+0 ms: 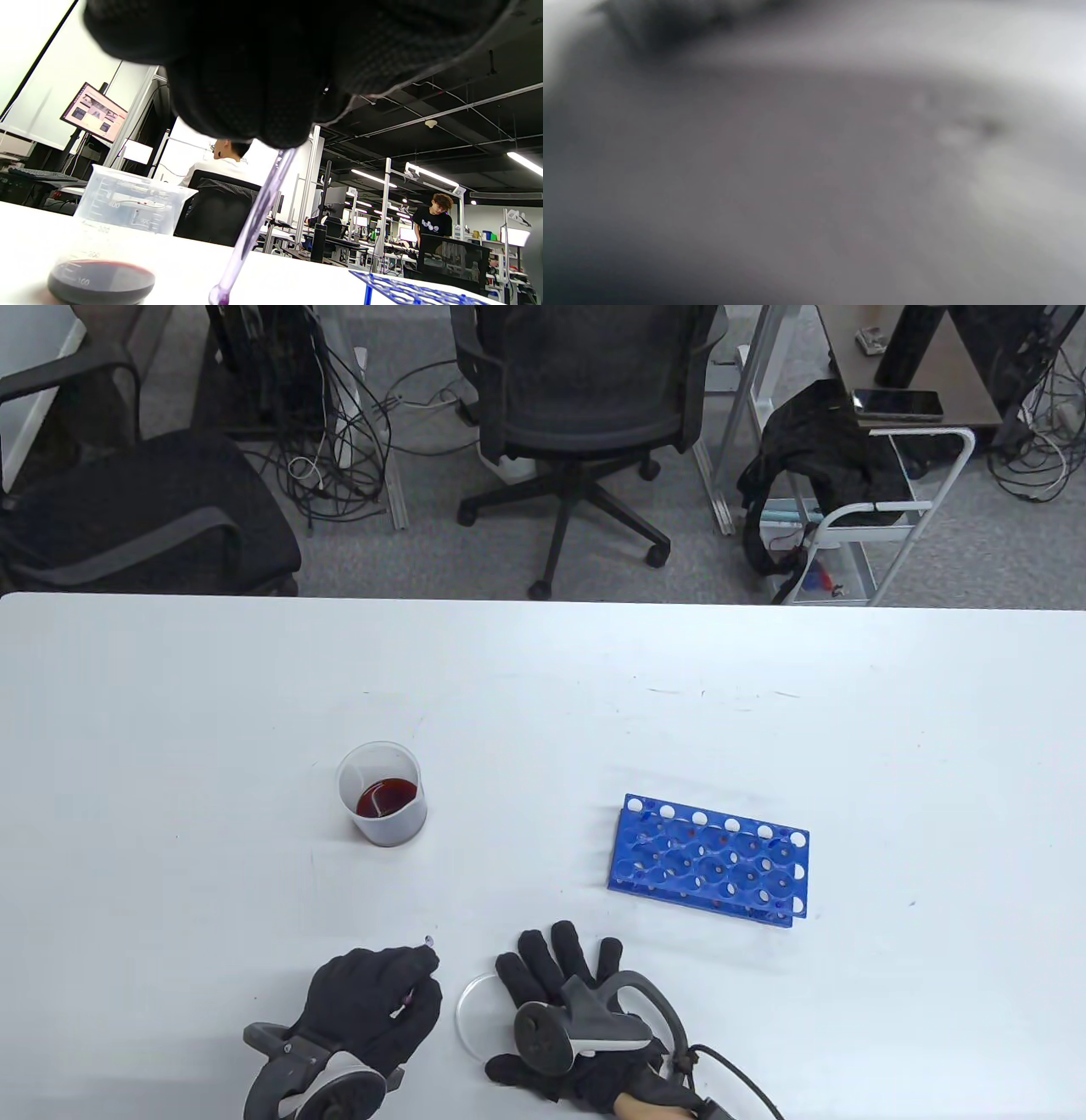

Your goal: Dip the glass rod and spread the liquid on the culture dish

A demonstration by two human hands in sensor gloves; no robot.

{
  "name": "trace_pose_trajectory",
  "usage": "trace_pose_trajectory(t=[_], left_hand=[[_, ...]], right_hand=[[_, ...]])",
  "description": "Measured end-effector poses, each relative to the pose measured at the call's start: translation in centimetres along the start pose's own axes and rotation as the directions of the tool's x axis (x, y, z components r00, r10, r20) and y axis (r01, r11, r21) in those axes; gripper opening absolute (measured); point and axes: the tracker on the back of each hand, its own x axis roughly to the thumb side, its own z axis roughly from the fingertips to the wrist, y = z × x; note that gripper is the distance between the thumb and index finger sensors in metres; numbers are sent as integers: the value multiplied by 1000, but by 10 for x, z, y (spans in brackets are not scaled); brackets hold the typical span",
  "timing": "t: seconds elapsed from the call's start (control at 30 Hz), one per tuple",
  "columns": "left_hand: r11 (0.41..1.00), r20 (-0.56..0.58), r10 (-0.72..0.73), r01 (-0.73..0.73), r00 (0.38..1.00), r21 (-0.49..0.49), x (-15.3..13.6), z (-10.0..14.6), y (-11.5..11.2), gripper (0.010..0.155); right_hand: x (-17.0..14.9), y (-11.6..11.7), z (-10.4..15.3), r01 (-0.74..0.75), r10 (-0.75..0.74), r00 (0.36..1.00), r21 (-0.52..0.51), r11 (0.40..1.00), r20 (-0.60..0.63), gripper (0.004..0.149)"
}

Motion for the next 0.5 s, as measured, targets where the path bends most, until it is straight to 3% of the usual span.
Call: trace_pose_trajectory(t=[0.27,0.4,0.5], left_hand=[[998,-70,17,-13,997,54,-28,-32,26,37],[995,-125,59,-47,990,93,-45,-71,43,37],[998,-151,31,-23,988,55,-56,-103,41,37]], right_hand=[[0,0,-1,5,-5,1000,5,1000,3,101],[1,0,-1,2,-2,1000,7,1000,1,101],[1,0,-1,1,-1,1000,7,1000,0,101]])
